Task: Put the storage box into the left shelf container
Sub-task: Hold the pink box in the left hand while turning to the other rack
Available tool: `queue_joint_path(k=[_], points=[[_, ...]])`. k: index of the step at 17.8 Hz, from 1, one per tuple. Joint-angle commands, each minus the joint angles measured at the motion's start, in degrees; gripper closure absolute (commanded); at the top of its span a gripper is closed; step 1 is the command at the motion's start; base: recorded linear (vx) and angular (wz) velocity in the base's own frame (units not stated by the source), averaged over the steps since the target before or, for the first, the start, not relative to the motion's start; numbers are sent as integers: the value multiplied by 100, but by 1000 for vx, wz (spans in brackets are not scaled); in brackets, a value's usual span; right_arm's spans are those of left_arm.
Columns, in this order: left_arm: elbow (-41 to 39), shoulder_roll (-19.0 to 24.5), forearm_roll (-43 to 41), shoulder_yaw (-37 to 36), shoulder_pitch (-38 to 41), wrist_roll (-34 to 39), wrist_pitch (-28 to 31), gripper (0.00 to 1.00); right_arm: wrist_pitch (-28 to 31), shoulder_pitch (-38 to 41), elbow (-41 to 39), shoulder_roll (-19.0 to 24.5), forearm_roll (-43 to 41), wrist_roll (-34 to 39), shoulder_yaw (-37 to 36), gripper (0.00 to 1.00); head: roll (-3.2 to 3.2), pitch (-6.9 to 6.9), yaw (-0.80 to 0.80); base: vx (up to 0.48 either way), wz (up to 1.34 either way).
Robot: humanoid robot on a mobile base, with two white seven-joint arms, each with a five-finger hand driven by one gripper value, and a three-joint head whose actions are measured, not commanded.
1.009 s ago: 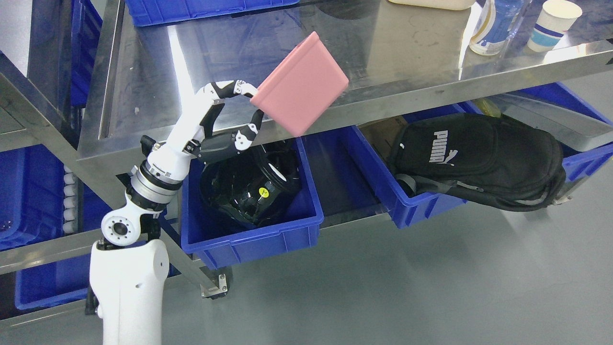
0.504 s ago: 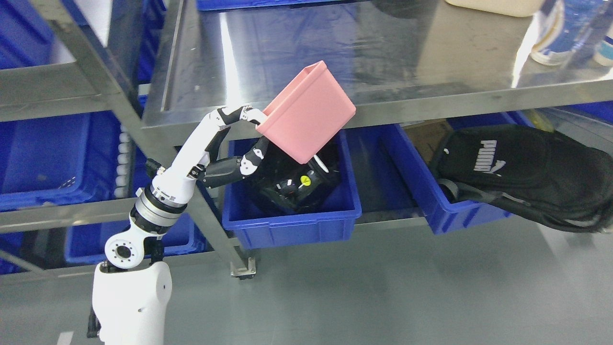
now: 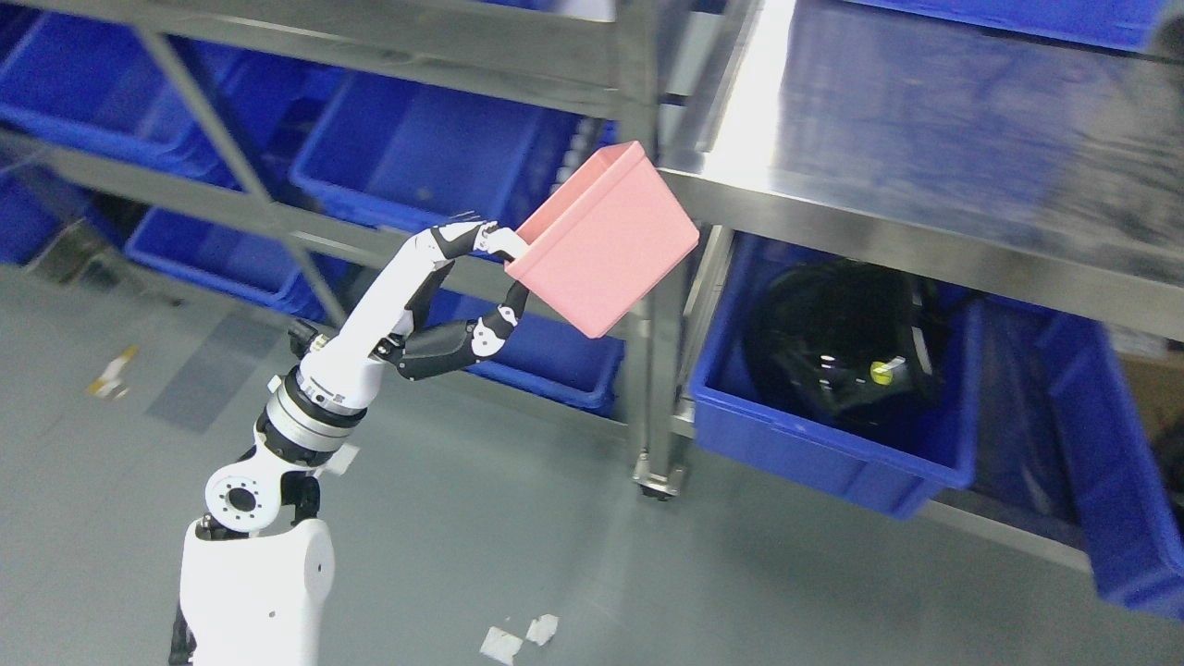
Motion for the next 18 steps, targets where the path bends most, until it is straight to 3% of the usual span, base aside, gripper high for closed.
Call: queue_joint_path(k=[1, 10, 18], points=[[-138, 92, 2, -12, 263, -3, -48, 99, 0, 149, -100, -100, -18, 1014, 0, 0, 0, 0, 0, -26, 1174], [-129, 92, 2, 225, 308, 24, -110, 98, 0, 149, -100, -100, -18, 1014, 0, 0, 0, 5, 0, 51, 1459], [-129, 92, 2, 295, 255, 24, -163, 98, 0, 149, -100, -100, -18, 1014, 0, 0, 0, 4, 0, 207, 854]])
